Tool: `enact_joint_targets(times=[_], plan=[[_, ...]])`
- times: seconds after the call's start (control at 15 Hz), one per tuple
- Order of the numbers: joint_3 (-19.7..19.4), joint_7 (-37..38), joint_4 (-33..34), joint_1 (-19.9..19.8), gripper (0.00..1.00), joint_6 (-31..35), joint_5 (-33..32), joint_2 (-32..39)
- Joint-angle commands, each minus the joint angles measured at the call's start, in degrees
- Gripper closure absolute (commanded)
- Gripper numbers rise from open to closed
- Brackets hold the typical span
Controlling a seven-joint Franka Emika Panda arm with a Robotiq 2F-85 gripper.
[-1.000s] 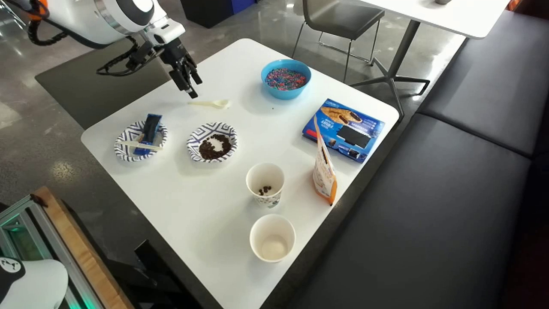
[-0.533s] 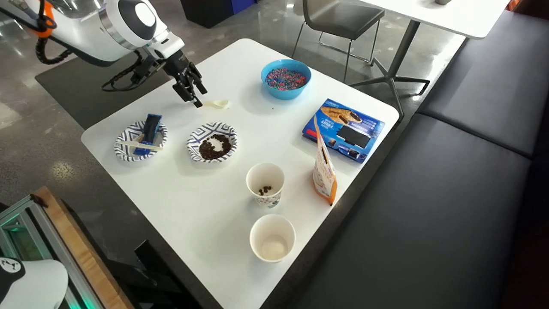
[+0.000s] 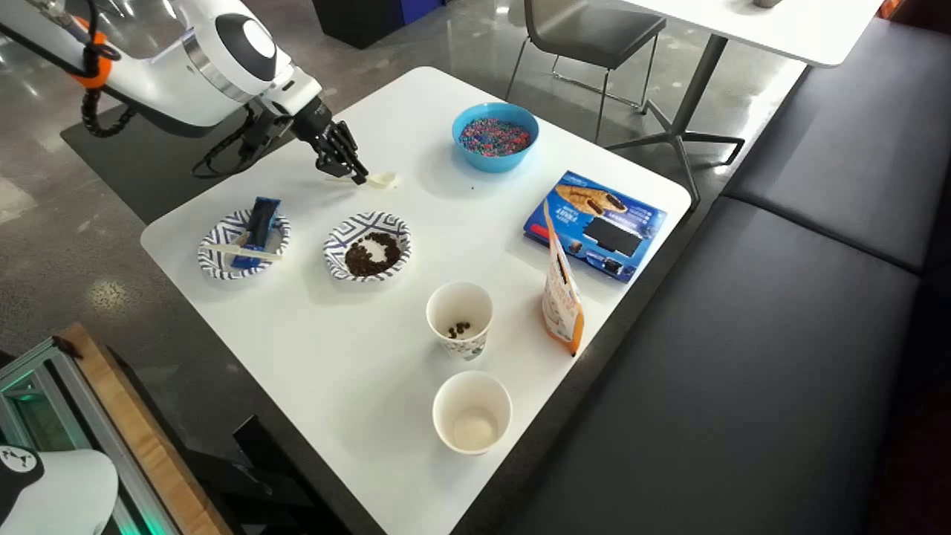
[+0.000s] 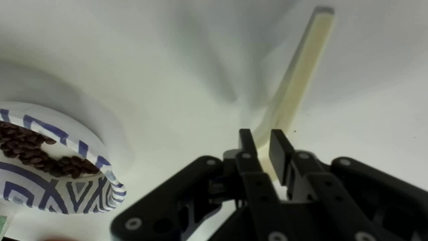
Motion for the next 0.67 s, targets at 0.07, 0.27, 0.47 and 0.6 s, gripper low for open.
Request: enact_joint_targets(times=[0.07, 0.27, 0.47, 0.6], plan=[[-0.20, 5.24, -0.39, 0.17, 0.79, 2.03, -4.99, 0.60], [0.30, 6.79, -0.40, -0.19, 0.73, 1.91, -7.01, 0.46], [0.77, 8.00, -0.22, -0.55, 0.65, 2.08, -8.84, 0.39], [1.24, 8.55, 0.19, -0.84, 0.63, 2.22, -9.81, 0.66]])
